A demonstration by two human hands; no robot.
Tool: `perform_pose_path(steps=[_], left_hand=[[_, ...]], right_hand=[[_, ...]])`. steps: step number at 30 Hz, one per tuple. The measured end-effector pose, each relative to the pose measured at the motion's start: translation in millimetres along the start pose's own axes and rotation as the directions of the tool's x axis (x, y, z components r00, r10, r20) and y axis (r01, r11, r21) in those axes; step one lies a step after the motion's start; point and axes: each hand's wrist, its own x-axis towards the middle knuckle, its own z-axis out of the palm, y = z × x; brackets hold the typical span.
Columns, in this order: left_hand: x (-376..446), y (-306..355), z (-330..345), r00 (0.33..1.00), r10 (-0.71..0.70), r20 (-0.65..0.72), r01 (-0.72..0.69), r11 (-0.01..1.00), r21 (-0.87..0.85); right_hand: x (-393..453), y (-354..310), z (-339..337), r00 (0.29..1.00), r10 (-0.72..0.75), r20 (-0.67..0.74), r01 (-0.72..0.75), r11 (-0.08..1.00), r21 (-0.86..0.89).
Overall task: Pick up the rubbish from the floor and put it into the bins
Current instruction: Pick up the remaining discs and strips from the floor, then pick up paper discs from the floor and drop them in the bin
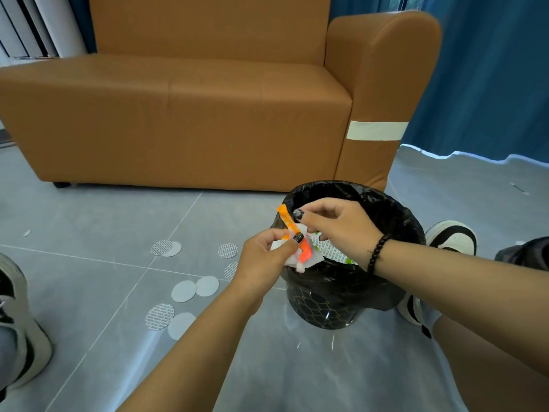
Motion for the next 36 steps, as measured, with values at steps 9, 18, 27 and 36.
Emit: perform_pose_path(steps=[9, 18, 27, 36], left_hand=[[-2.5, -5.1, 4.5, 0.993, 0.115, 0.029, -0.119, 0.966, 0.229], [32.8, 32.1, 27.6, 0.949, 0.311, -0.06, -0.289, 0.927, 0.237], [57.6, 33.4, 36.0, 0.946, 0.303, 0.112, -0.314, 0.78, 0.541], [29.6, -3.3, -56.9, 0.967, 0.223, -0.121, -0.16, 0.905, 0.394]], right_hand=[[0.3, 7.1, 0.4, 0.998, -0.006, 0.069, 0.01, 0.998, -0.063], [28.3, 6.9, -35.0, 0.948, -0.006, -0.317, 0.002, 1.0, -0.014], [51.5, 50.0, -66.7, 0.894, 0.177, -0.411, -0.294, 0.925, -0.242], [50.7, 0.8, -23.0, 0.928, -0.187, -0.323, 0.033, 0.903, -0.428]])
